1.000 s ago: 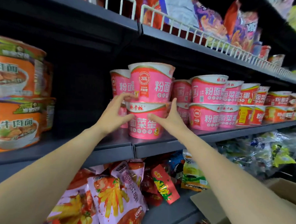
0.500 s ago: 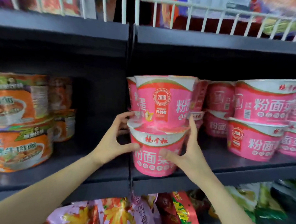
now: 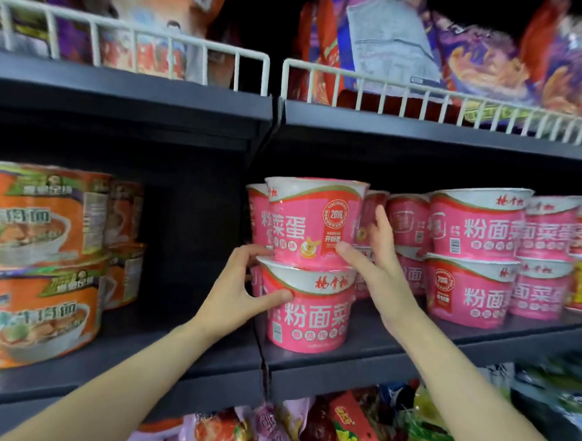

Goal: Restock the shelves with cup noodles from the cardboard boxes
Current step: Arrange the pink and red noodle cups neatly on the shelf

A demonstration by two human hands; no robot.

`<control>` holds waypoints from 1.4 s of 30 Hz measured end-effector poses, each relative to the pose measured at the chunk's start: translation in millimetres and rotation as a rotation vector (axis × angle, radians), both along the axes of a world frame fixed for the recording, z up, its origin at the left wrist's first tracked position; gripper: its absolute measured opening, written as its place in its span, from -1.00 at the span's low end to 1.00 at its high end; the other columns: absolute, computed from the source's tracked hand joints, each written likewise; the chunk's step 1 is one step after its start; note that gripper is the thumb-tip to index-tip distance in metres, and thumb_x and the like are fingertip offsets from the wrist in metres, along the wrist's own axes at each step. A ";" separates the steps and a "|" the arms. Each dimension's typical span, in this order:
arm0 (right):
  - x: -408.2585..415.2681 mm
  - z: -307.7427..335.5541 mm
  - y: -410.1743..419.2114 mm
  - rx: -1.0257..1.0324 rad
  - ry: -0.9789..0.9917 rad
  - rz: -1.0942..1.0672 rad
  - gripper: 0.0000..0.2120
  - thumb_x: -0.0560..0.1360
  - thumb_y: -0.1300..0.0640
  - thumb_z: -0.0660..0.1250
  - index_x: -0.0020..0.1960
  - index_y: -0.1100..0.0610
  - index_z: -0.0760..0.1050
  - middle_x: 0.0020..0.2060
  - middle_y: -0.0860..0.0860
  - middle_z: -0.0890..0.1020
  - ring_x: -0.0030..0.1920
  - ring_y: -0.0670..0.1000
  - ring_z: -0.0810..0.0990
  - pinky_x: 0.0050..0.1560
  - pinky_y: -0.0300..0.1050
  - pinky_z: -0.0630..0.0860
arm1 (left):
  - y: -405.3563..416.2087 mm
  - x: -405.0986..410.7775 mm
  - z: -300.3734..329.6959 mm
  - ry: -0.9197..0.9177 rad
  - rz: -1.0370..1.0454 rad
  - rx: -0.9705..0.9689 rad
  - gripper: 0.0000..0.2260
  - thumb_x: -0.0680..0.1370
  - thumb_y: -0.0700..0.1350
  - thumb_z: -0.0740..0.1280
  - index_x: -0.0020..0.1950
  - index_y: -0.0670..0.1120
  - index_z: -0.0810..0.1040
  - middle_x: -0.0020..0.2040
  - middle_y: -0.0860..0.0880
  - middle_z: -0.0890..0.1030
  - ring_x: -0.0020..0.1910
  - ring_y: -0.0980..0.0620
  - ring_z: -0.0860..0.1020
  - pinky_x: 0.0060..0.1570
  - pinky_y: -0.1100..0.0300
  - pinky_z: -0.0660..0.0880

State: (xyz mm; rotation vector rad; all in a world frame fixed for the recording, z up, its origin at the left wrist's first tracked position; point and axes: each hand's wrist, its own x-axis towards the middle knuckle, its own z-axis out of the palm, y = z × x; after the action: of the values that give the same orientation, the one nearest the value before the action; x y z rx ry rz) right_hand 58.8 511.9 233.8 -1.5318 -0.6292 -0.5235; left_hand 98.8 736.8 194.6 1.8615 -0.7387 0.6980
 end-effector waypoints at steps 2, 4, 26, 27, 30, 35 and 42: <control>6.9 26.0 7.4 -0.006 0.051 -0.011 0.09 0.29 0.03 0.49 0.53 -0.15 -0.22 0.28 -0.20 0.42 0.12 -0.32 0.53 0.05 -0.27 0.55 | 0.3 -1.4 1.8 0.046 -0.027 0.000 -0.25 0.15 0.39 0.48 0.24 0.15 0.35 0.24 0.14 0.48 0.19 0.23 0.49 0.17 0.22 0.47; 4.7 44.4 15.6 -0.078 0.113 -0.064 0.26 0.21 0.00 0.58 0.49 -0.20 -0.35 0.43 -0.04 0.32 0.30 -0.09 0.46 0.29 0.02 0.45 | 0.2 -3.6 2.7 0.093 -0.050 0.017 -0.23 0.14 0.40 0.48 0.24 0.19 0.31 0.22 0.16 0.51 0.16 0.27 0.51 0.18 0.21 0.46; -8.9 56.5 -7.3 -0.143 0.012 -0.331 -0.20 0.25 0.00 0.56 0.31 -0.15 0.14 0.33 0.12 0.41 0.27 0.03 0.47 0.23 0.02 0.49 | 2.8 -15.3 10.3 0.098 0.056 0.171 -0.24 0.22 0.40 0.41 0.30 0.19 0.20 0.20 0.14 0.54 0.09 0.18 0.56 0.14 0.11 0.51; -9.0 57.2 -13.4 -0.122 0.030 -0.320 -0.22 0.35 0.11 0.52 0.37 -0.17 0.12 0.36 0.13 0.38 0.30 0.04 0.44 0.24 0.00 0.46 | 3.0 -14.7 10.2 0.098 0.054 0.174 -0.22 0.21 0.42 0.41 0.31 0.19 0.20 0.20 0.14 0.53 0.10 0.17 0.55 0.14 0.10 0.52; -16.6 56.4 -10.7 -0.154 -0.037 -0.370 -0.28 0.49 0.19 0.37 0.47 -0.17 0.04 0.41 0.06 0.29 0.33 0.02 0.38 0.17 -0.13 0.44 | 2.6 -13.4 9.2 0.101 0.056 0.169 -0.20 0.18 0.45 0.37 0.31 0.20 0.20 0.20 0.15 0.52 0.10 0.18 0.55 0.13 0.08 0.52; -24.0 58.5 35.1 -0.453 -0.063 -0.696 0.05 0.11 -0.46 0.39 0.44 -0.28 -0.08 0.46 0.14 0.16 0.39 0.19 0.31 0.30 0.28 0.36 | 1.9 -16.4 9.5 0.089 0.055 0.168 -0.27 0.21 0.43 0.39 0.27 0.25 0.20 0.12 0.27 0.49 0.06 0.24 0.55 0.08 0.18 0.52; -9.7 57.8 32.9 -0.416 -0.079 -0.671 -0.15 0.16 -0.21 0.57 0.23 -0.17 0.08 0.23 0.04 0.37 0.17 0.07 0.49 0.12 0.10 0.52 | 1.3 -20.2 12.1 0.082 0.075 0.184 -0.30 0.24 0.38 0.40 0.26 0.24 0.18 0.09 0.28 0.46 0.06 0.22 0.54 0.08 0.22 0.49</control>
State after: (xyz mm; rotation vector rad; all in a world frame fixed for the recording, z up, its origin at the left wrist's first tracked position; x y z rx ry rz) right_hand 49.1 544.8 291.6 -2.1341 -0.2728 -1.0065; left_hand 78.6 738.1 206.7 2.0815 -0.7020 0.6142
